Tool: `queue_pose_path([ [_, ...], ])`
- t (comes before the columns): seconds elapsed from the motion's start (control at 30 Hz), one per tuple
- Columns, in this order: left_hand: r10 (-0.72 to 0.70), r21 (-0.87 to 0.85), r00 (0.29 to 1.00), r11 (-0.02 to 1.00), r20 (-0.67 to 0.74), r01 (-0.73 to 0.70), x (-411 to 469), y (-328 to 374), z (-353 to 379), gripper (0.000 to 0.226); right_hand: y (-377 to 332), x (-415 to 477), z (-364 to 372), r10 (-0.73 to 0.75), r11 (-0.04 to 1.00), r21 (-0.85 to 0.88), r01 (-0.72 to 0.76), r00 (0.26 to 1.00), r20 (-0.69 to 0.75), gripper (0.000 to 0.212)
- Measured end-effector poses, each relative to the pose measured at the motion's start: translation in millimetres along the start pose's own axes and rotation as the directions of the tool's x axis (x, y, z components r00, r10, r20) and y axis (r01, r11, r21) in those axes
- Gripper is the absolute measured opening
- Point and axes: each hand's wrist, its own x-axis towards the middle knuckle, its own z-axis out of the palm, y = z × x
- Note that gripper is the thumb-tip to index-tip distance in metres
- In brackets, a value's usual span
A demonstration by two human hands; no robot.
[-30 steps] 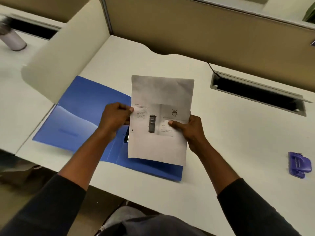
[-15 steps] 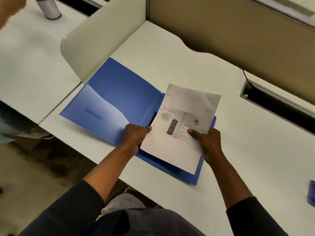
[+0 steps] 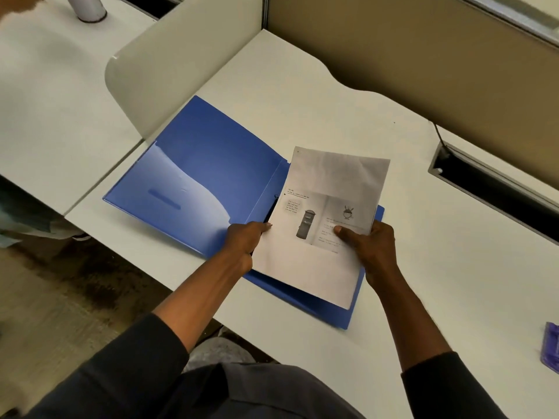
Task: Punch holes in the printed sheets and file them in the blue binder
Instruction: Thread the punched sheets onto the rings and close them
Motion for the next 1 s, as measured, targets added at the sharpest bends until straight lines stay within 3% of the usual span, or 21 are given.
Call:
queue_pose_path([
  [0.4,-0.002,-0.017,1.000,1.000,-0.012,0.002,14,-10,2,0.046,-1,-2,-1,-0.010,0.999,-0.040,0.010,1.000,0.006,0.040],
  [0.67,0.011,-0.062,1.000,0.998,0.003,-0.010,5,-16,1,0.034,5,-3,-4,0.018,0.997,-0.075,-0.018,1.000,-0.005,0.043],
  [0.8,0.102,0.080,0.994,0.992,-0.026,-0.100,-12,-9,5,0.025,8,-2,-5,0.036,0.995,-0.093,-0.038,0.999,-0.024,0.052],
  [0.87,0.274,0.310,0.959,0.920,-0.069,-0.240,-22,-7,5,0.031,7,-1,-6,0.031,0.995,-0.094,-0.033,0.999,-0.021,0.051],
  [0.93,0.492,0.657,0.865,0.685,-0.099,-0.314,-35,-3,3,0.035,6,-1,-7,0.019,0.995,-0.095,-0.021,1.000,-0.013,0.051],
  [1.0,0.664,0.852,0.742,0.438,-0.092,-0.286,-42,6,2,0.034,5,1,-8,0.010,0.995,-0.097,-0.011,1.000,-0.010,0.051],
])
